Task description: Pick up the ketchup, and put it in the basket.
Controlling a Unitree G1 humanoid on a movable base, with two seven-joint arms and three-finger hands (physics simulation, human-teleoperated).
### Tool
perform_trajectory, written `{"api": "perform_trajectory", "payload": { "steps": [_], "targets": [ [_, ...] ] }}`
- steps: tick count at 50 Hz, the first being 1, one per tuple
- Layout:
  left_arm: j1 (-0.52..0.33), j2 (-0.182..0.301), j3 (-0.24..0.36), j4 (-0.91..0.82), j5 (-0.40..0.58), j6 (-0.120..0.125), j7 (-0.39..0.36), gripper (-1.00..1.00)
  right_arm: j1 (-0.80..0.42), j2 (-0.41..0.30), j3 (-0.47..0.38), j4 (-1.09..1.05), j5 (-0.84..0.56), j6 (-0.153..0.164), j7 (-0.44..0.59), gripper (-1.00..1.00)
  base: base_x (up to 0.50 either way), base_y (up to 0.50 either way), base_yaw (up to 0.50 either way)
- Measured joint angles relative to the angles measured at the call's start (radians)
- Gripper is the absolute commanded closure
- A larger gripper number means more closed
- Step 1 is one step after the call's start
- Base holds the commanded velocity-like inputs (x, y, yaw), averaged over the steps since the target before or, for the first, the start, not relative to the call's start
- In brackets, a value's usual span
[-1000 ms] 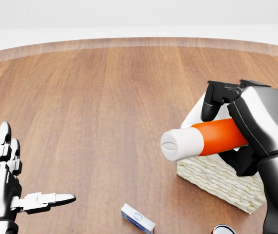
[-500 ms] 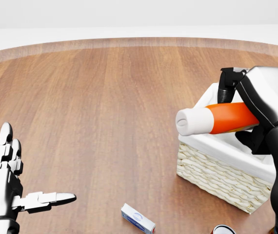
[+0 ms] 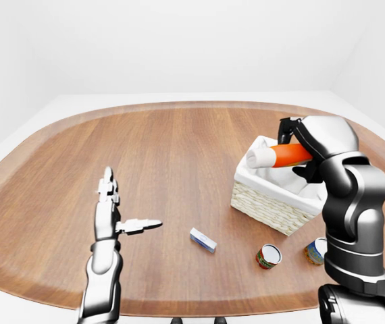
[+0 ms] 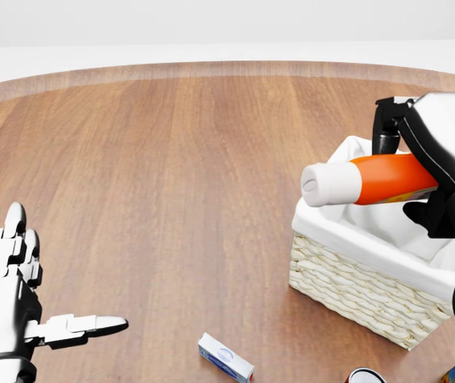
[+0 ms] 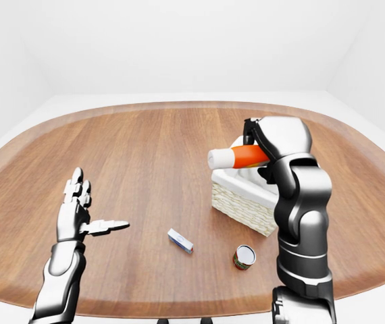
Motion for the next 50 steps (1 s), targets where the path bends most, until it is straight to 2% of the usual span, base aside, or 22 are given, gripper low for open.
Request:
{"api": "perform_trajectory", "payload": {
  "steps": [14,30,50],
  "targets": [
    [0.008,-0.006,-0.014,0.0,0.003,0.0,0.0,-1.0,-0.024,-0.023,-0.007,0.03,-0.011,0.0,0.011,1.0,0.0,0.0,0.0],
    [0.026,-0.014,-0.026,-0.024,0.004,0.0,-0.006,-1.0,-0.054,-0.05,-0.01,0.128,0.002,0.0,-0.024,1.0,0.0,0.0,0.0],
    [0.033,-0.016,-0.02,-0.05,-0.002,0.0,-0.013,-1.0,-0.104,-0.092,0.0,0.381,0.076,0.0,-0.186,1.0,0.0,0.0,0.0]
  ]
}}
